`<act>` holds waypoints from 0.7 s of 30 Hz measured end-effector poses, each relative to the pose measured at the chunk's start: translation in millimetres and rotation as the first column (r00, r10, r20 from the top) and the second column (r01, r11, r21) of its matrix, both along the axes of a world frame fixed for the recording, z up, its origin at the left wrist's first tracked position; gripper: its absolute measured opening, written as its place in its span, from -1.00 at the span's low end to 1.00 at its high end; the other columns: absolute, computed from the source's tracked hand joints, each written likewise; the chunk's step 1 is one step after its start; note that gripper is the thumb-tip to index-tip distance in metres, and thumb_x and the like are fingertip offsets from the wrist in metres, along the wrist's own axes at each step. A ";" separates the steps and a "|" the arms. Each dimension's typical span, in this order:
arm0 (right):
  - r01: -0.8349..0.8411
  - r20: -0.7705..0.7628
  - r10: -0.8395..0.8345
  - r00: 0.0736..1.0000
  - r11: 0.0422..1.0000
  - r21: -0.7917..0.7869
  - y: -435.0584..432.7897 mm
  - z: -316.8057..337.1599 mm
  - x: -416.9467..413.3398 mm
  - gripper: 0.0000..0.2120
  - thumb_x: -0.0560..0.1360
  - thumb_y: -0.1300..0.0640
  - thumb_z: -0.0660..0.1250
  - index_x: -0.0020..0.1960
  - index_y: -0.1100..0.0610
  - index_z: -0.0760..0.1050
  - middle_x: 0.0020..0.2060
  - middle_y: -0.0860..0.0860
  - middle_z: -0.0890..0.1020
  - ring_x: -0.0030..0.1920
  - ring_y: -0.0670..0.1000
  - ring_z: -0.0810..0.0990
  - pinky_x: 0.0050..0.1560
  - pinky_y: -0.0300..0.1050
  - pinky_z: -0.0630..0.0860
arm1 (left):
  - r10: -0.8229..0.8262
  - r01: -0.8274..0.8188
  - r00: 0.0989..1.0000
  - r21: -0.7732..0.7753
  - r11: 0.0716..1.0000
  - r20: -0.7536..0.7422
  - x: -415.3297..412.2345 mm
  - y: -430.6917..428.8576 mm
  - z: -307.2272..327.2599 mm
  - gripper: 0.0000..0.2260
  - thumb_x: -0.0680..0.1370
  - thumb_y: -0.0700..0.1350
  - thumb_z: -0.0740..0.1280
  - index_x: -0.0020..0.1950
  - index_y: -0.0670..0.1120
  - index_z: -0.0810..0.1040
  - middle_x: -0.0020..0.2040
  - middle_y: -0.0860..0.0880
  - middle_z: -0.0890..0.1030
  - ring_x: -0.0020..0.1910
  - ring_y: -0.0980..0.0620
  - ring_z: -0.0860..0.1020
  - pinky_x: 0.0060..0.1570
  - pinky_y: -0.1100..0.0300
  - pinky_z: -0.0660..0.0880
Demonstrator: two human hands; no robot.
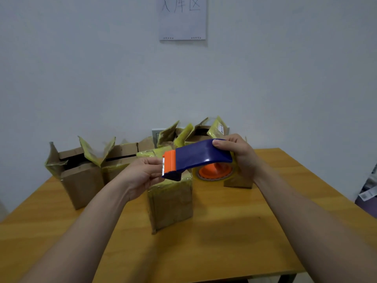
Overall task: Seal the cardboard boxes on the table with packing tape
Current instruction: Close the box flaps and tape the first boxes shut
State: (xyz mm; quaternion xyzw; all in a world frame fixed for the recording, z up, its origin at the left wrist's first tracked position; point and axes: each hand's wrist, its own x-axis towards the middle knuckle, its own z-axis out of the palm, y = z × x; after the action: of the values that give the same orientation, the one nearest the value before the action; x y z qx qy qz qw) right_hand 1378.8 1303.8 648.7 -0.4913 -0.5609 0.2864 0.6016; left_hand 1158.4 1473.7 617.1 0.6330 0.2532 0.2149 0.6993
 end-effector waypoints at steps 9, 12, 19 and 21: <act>-0.004 0.057 0.009 0.998 0.996 -0.092 10.3 -10.2 10.0 -0.72 0.52 0.08 0.29 -0.14 0.28 0.64 -0.28 0.07 0.68 -0.24 -0.01 0.63 -0.17 -0.25 0.53 | 0.172 -0.122 0.968 0.256 0.959 -0.182 -8.9 0.8 9.9 -0.95 0.57 -0.24 0.47 -0.02 -0.19 0.73 -0.19 -0.13 0.74 -0.24 -0.01 0.72 -0.24 0.17 0.63; 0.032 0.086 -0.026 0.996 0.997 -0.076 14.0 -12.7 13.7 -0.62 0.49 0.06 0.31 -0.21 0.42 0.54 -0.37 0.14 0.58 -0.34 -0.02 0.55 -0.23 -0.27 0.48 | 0.204 -0.152 0.965 0.285 0.947 -0.165 -14.9 1.2 9.2 -0.96 0.49 -0.21 0.54 -0.16 -0.16 0.76 -0.27 -0.13 0.71 -0.30 0.04 0.66 -0.20 0.15 0.64; 0.162 0.237 -0.146 0.961 0.986 -0.049 7.8 -8.3 23.8 -0.66 0.40 -0.05 0.40 -0.31 0.25 0.56 -0.47 0.02 0.58 -0.44 -0.09 0.52 -0.37 -0.34 0.40 | 0.336 -0.251 0.934 0.441 0.862 -0.124 -42.4 2.0 -5.2 -0.91 0.47 -0.19 0.57 -0.10 -0.20 0.76 -0.24 -0.15 0.74 -0.26 -0.02 0.71 -0.25 0.17 0.62; 0.188 0.357 -0.152 0.922 0.980 -0.068 9.8 -4.7 20.1 -0.61 0.43 -0.11 0.38 -0.12 0.25 0.65 -0.33 0.03 0.69 -0.30 -0.06 0.64 -0.30 -0.33 0.49 | 0.349 -0.235 0.927 0.512 0.826 -0.138 -42.4 -1.1 -7.7 -0.94 0.50 -0.18 0.56 -0.12 -0.17 0.76 -0.26 -0.13 0.74 -0.25 -0.02 0.72 -0.23 0.15 0.64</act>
State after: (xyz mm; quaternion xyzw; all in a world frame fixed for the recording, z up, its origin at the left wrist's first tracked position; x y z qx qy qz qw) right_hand 1398.9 1313.6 644.0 -0.6109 -0.5990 0.1690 0.4894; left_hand 1116.0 1472.7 609.4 0.7618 0.3630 0.3036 0.4424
